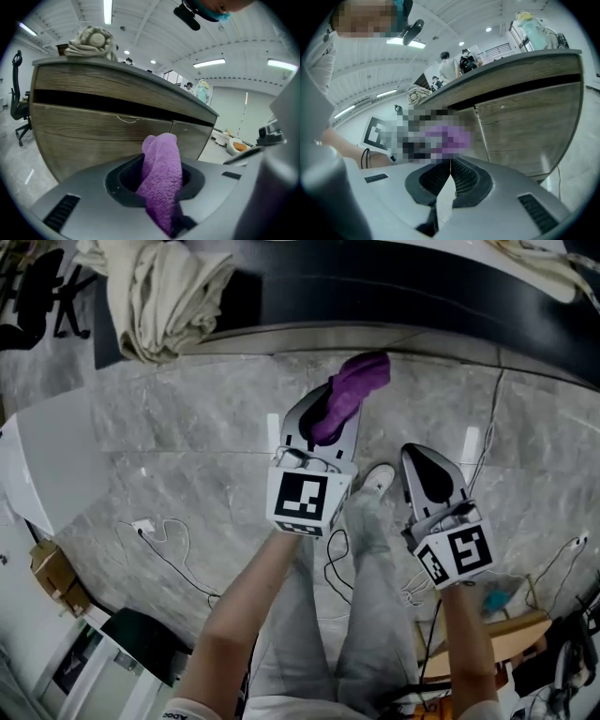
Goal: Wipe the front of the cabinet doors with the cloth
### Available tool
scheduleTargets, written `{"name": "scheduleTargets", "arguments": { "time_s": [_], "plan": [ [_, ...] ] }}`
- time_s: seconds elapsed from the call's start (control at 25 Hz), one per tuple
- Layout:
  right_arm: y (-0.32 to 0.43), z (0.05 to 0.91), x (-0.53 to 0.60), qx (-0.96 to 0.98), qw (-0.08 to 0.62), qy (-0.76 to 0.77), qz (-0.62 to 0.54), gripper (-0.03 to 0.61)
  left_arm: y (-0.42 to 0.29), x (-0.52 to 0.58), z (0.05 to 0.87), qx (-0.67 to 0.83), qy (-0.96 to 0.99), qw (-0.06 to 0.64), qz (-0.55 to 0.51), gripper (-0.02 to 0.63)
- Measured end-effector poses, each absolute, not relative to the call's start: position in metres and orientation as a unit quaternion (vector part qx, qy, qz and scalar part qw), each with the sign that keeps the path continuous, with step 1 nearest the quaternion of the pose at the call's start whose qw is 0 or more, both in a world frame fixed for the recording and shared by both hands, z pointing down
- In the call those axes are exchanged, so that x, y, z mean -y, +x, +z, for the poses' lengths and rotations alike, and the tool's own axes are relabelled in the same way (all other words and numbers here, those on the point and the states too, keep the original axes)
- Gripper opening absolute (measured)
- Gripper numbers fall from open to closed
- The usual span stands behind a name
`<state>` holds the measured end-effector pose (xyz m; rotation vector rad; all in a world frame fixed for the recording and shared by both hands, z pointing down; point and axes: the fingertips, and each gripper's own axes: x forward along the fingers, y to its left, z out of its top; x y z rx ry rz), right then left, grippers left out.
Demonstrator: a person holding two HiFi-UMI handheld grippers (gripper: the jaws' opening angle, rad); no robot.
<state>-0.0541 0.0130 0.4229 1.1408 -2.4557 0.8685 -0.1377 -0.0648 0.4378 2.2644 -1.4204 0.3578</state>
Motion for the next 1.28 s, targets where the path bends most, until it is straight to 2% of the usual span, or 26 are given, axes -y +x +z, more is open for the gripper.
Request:
{"name": "scheduleTargets", "arguments": {
  "time_s": [0.24, 0.48, 0.76, 0.96, 1.28],
  "plan": [
    [0.012, 0.449, -0.021, 0.825, 0.151, 0.437, 0.324, 0.026, -0.081, 0.102, 0.46, 0.506, 0.822, 0.225, 0.131, 0.1],
    [0.025, 0.461, -0.03, 0.807, 0.155, 0.466, 0.328, 0.026, -0.122, 0.122, 0.473, 0.538, 0.799, 0.233, 0.132, 0.1],
    [-0.039, 0.463, -0.024, 0.809, 0.159, 0.468, 0.319, 0.026, -0.232, 0.118, 0.487, 0.564, 0.777, 0.231, 0.157, 0.1],
    [-0.11, 0.447, -0.01, 0.81, 0.134, 0.473, 0.319, 0.026, -0.314, 0.118, 0.489, 0.569, 0.771, 0.221, 0.179, 0.1],
    [-0.203, 0.446, -0.001, 0.825, 0.12, 0.453, 0.315, 0.026, -0.406, 0.113, 0.492, 0.579, 0.759, 0.207, 0.214, 0.1]
  ]
}}
